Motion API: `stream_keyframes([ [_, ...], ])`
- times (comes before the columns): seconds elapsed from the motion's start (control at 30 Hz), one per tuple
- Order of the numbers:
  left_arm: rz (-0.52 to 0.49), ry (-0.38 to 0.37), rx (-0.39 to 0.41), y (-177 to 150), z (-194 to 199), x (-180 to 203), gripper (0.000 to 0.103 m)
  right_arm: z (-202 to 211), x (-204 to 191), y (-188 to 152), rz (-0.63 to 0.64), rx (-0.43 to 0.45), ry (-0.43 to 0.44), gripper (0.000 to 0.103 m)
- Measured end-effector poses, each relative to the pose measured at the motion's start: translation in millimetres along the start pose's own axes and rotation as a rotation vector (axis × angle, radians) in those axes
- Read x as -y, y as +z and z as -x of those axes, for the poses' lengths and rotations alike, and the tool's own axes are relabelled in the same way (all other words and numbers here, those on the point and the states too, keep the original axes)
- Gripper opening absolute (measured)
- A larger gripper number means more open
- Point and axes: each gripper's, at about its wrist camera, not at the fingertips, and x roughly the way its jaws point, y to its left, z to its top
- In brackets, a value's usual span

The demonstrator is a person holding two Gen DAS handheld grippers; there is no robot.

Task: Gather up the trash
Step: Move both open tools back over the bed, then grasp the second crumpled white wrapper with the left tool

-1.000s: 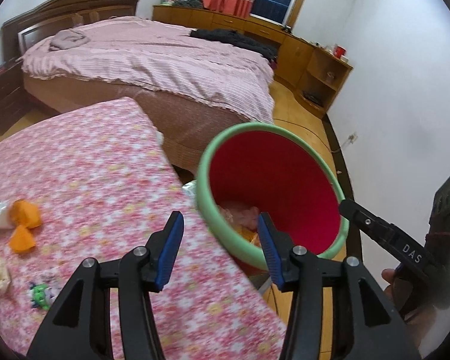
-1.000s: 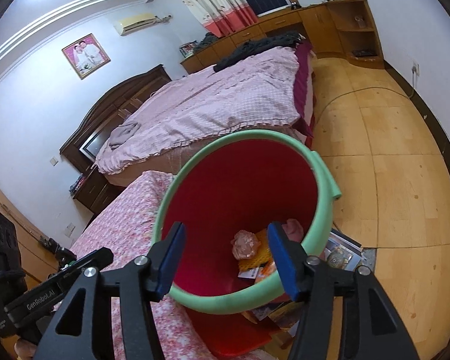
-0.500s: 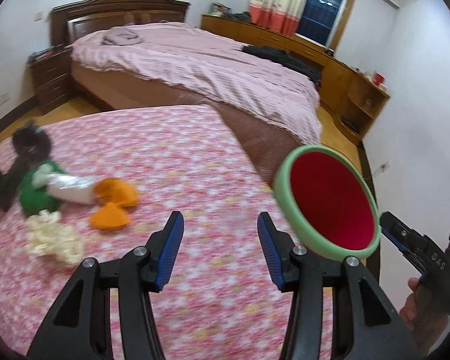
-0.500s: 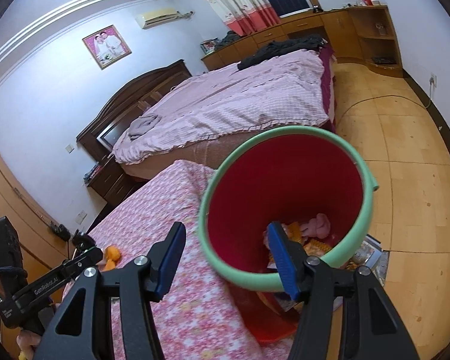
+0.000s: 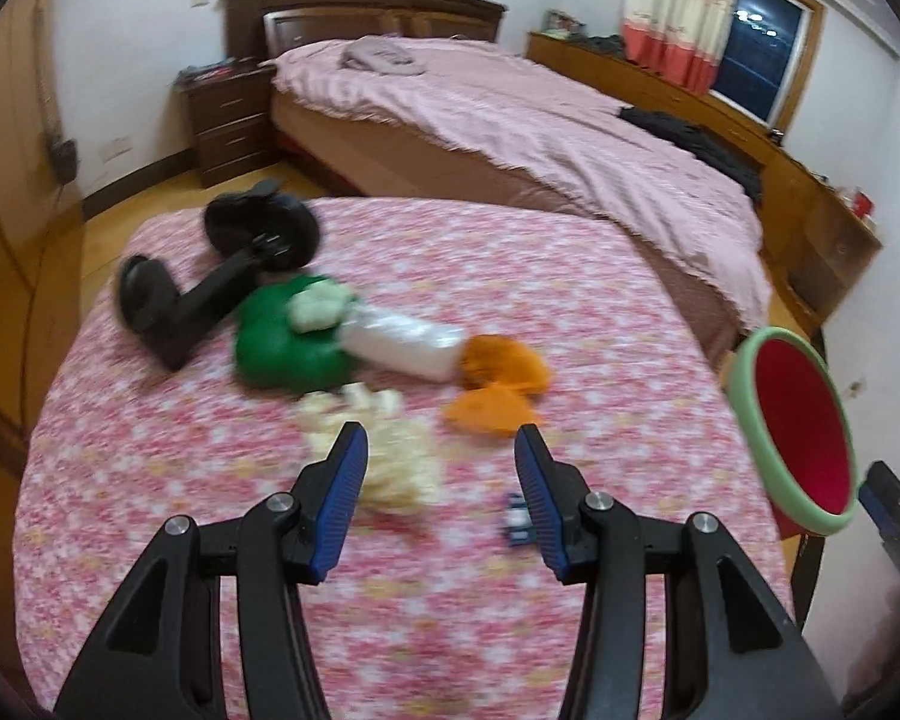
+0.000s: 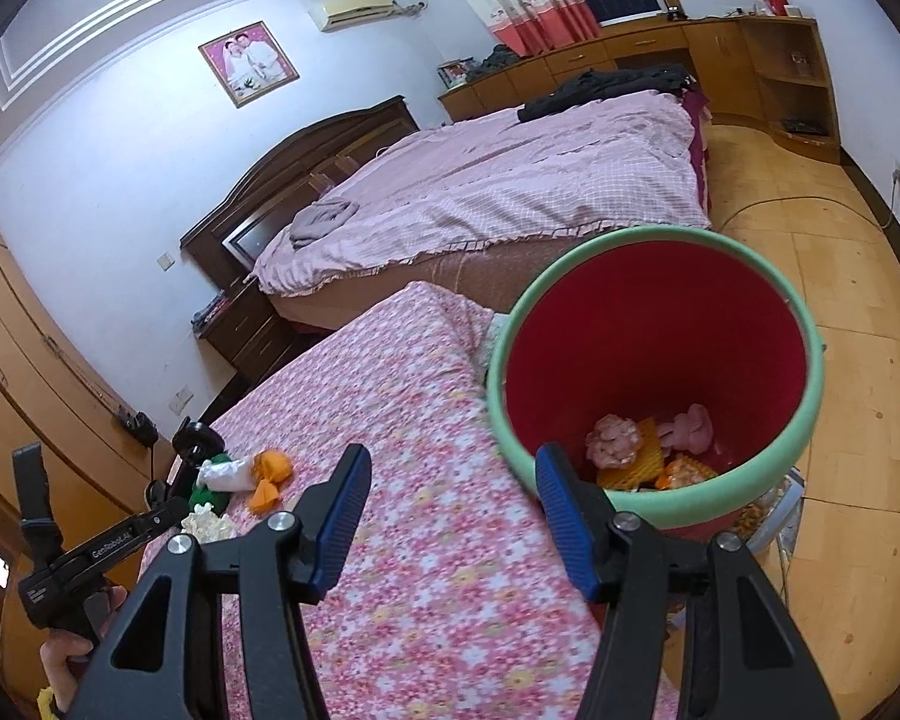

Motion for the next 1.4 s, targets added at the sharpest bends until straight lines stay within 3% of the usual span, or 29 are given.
stream_keyframes([
  [0.27, 0.066, 0.001, -0.040, -4, -22, -34, 0.051, -21, -21, -10, 0.036, -0.050, -0.011, 0.060],
  [0.73, 0.120, -0.081, -0.110, -20, -62, -35, 0.051, -54, -45, -18, 0.082, -0.119, -0.008, 0.060],
  [0.87, 0.100, -0.087, -0.070, -23, -57, -28, 0.030, -63, -51, -19, 0.086, -0.152, 0.025, 0.060],
  [0.93, 0.089, -0.093, -0.043, -23, -50, -27, 0.025, -70, -58, -21, 0.106, -0.169, 0.021, 0.060],
  [1.2, 0.122, -0.103, 0.007, -20, -26, -49, 0.023, -85, -92, -26, 0.176, -0.202, 0.049, 0.060],
  [1.4, 0.157, -0.046, 0.043, -21, -8, -76, 0.023, -100, -120, -39, 0.219, -0.237, 0.073, 0.060],
])
